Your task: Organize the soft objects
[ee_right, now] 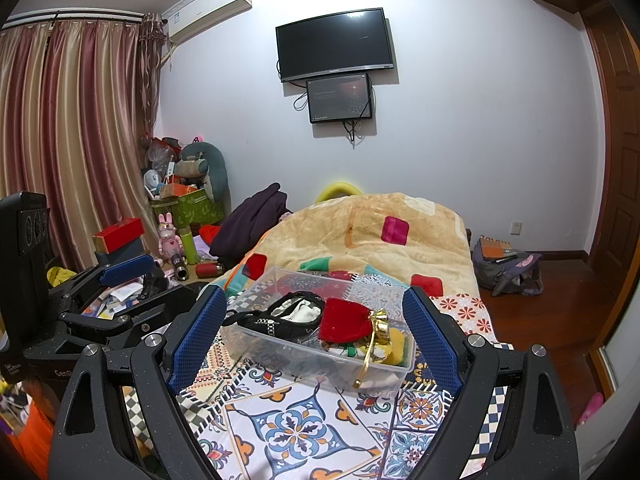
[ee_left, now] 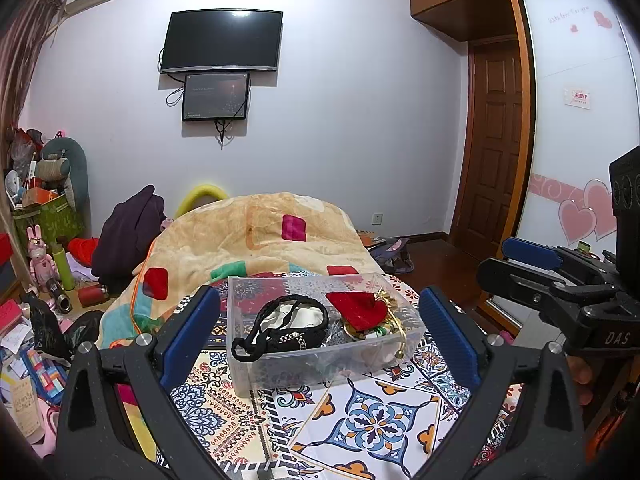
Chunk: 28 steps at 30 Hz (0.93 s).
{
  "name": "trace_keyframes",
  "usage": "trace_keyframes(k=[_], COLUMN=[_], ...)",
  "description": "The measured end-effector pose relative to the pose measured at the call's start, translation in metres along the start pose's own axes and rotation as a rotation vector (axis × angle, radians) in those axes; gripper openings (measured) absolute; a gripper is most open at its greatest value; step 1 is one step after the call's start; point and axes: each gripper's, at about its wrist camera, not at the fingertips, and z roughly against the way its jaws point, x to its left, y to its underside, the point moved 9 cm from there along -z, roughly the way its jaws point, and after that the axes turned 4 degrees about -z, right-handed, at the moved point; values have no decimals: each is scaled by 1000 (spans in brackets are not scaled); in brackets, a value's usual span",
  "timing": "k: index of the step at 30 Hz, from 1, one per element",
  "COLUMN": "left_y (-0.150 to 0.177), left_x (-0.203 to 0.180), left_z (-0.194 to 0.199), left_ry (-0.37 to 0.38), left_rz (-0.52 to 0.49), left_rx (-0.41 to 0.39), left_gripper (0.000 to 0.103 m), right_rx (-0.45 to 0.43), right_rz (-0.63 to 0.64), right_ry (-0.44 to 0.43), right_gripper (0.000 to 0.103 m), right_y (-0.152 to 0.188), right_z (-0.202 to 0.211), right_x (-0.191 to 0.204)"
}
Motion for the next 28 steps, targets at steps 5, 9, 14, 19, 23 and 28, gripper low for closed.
trace_keyframes(k=[5, 9, 14, 19, 23, 28], left_y=[0, -1, -1, 0, 1, 2], left_x=[0, 1, 4, 4, 5, 4], left_z=[0, 1, -1, -1, -1, -1], left_ry=[-1, -2, -1, 5, 7, 7], left_rz=[1, 10, 19, 22, 22, 26], left_rx=[0, -3, 6, 12, 15, 17], left_gripper=[101, 101, 101, 102, 102, 102], right_rx=[-1, 0, 0, -5, 5, 12], right_rz=[0, 0, -2, 3, 3, 0], right_ry=[0, 0, 6, 15, 22, 26], right_gripper=[89, 89, 100, 103, 103, 103], right_y=[0, 0, 0, -2, 0, 3], right_z=[0, 0, 0, 1, -1, -3], right_x=[0, 0, -1, 0, 0, -2])
